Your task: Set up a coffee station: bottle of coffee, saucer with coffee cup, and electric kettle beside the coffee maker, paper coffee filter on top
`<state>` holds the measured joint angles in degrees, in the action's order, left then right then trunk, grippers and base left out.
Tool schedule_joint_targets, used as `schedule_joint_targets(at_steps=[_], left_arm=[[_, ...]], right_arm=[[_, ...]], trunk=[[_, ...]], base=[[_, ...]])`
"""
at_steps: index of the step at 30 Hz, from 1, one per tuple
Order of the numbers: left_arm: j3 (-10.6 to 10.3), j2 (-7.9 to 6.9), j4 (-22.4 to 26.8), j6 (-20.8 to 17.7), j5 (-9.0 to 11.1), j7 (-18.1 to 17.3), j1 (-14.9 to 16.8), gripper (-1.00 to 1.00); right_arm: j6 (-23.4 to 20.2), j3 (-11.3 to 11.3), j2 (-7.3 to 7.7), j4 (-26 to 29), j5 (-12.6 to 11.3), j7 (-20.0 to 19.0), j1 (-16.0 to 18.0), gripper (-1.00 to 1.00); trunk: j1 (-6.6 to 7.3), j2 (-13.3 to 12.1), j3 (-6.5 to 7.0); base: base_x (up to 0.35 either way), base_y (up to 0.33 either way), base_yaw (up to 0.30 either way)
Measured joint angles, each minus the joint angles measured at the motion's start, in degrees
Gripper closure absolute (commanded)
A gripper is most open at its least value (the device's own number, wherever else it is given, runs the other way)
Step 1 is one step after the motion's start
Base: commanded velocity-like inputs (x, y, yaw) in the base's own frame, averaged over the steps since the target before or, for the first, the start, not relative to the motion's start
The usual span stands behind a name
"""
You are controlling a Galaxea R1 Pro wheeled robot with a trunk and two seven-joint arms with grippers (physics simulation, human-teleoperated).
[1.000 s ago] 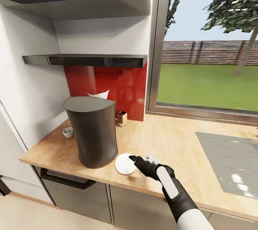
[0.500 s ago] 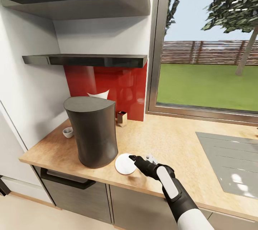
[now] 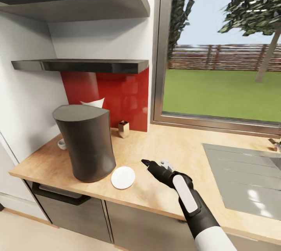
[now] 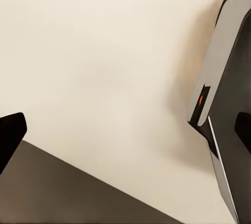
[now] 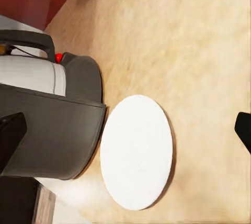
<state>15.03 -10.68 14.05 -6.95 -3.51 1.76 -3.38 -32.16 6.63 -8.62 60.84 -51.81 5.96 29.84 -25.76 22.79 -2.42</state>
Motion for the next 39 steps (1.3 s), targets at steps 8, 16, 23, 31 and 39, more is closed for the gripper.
schedule_joint_targets(at_steps=[8, 16, 23, 31, 39], left_arm=[[0.21, 0.00, 0.08, 0.09, 0.07, 0.00, 0.00, -1.00], [0.25, 0.01, 0.68, 0.25, 0.22, 0.00, 0.08, -1.00], [0.36, 0.01, 0.35, 4.12, 0.24, -0.10, 0.04, -1.00], [0.38, 0.10, 0.12, 4.87, 0.17, -0.11, -0.01, -1.00], [0.32, 0.04, 0.00, 4.86, 0.16, -0.12, -0.01, -1.00]], right_arm=[[-0.11, 0.50, 0.09, 8.17, 0.28, -0.08, 0.00, -1.00], [-0.22, 0.96, 0.11, 11.61, 0.28, -0.13, -0.01, -1.00], [-0.22, 2.01, 0.11, 12.33, 0.23, -0.22, -0.01, -1.00], [-0.22, 1.99, 0.23, 14.77, 0.26, -0.30, -0.01, -1.00], [-0.22, 1.94, 0.63, 15.27, 0.55, -0.23, -0.85, -1.00]], trunk=[[-0.01, 0.00, 0.00], [0.01, 0.00, 0.00], [0.02, 0.00, -0.02], [0.02, 0.01, -0.13], [0.02, 0.00, -0.13]], base=[[-0.265, -0.170, -0.011], [-0.137, -0.015, -0.232], [-0.002, 0.000, -0.237], [0.000, 0.000, -0.198], [0.000, 0.000, -0.259]])
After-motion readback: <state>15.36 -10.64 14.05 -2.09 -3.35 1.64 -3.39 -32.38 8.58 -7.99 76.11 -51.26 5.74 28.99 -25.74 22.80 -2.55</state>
